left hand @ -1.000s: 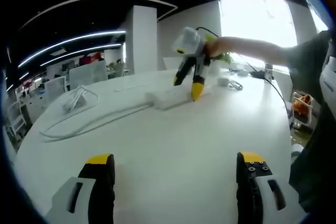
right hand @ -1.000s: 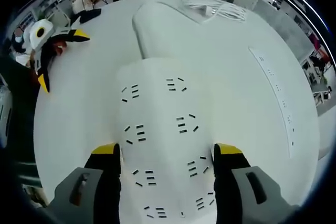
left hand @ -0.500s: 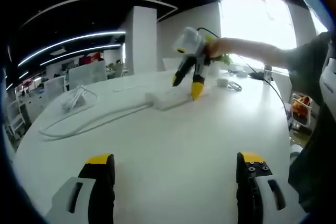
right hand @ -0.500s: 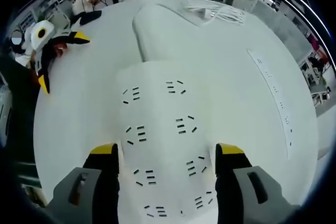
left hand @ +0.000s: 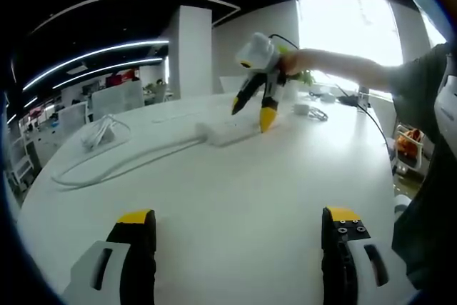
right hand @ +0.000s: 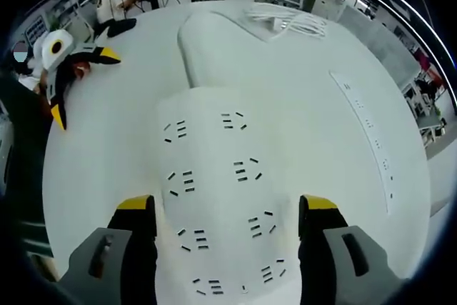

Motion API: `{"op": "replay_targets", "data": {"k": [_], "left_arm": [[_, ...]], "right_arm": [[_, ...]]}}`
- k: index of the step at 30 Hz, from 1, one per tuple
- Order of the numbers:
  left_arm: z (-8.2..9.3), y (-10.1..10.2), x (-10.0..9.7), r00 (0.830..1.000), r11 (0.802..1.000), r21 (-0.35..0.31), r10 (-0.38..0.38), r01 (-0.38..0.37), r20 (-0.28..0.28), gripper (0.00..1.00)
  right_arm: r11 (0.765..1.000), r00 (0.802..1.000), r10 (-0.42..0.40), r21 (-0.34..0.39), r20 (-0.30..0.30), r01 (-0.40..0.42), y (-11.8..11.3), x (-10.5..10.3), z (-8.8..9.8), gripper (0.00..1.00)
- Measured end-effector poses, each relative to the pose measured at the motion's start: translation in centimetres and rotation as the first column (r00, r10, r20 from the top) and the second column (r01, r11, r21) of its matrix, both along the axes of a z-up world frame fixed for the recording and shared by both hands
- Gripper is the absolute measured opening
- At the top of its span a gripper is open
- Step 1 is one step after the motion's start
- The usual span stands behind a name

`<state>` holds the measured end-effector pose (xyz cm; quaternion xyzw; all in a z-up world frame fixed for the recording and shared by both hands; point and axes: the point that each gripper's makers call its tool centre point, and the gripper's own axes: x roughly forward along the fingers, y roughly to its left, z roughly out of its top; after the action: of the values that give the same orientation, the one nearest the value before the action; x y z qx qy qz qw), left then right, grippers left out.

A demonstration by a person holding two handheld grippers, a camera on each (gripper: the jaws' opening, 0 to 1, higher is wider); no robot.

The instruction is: Straighten the power strip on the desk, plug the charger into it

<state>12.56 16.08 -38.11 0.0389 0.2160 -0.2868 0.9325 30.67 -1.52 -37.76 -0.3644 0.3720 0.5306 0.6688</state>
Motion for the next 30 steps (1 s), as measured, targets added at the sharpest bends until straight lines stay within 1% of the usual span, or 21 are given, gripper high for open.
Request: {"op": "replay_targets", "data": {"k": [8, 16, 30], "left_arm": [[-0.1, 0.2, 0.1, 1.000, 1.000, 0.003, 0.010, -0.010, -0.005, 0.99], [-0.2, 0.3, 0.1, 1.000, 1.000, 0.006, 0.011, -0.011, -0.010, 0.99], [-0.1, 0.1, 0.0, 1.000, 1.000, 0.000, -0.001, 0.001, -0.005, 0.99]], "right_arm": [[1.000, 1.000, 0.005, 0.011, 0.008, -0.005, 0.0, -0.2, 0.3, 0.85], [0.999, 0.999, 0.015, 0.030, 0.030, -0.016, 0.1, -0.1, 0.9, 0.95], [0.999, 0.999, 0.007, 0.052, 0.043, -0.009, 0.3, -0.3, 2.0, 0.99]]}}
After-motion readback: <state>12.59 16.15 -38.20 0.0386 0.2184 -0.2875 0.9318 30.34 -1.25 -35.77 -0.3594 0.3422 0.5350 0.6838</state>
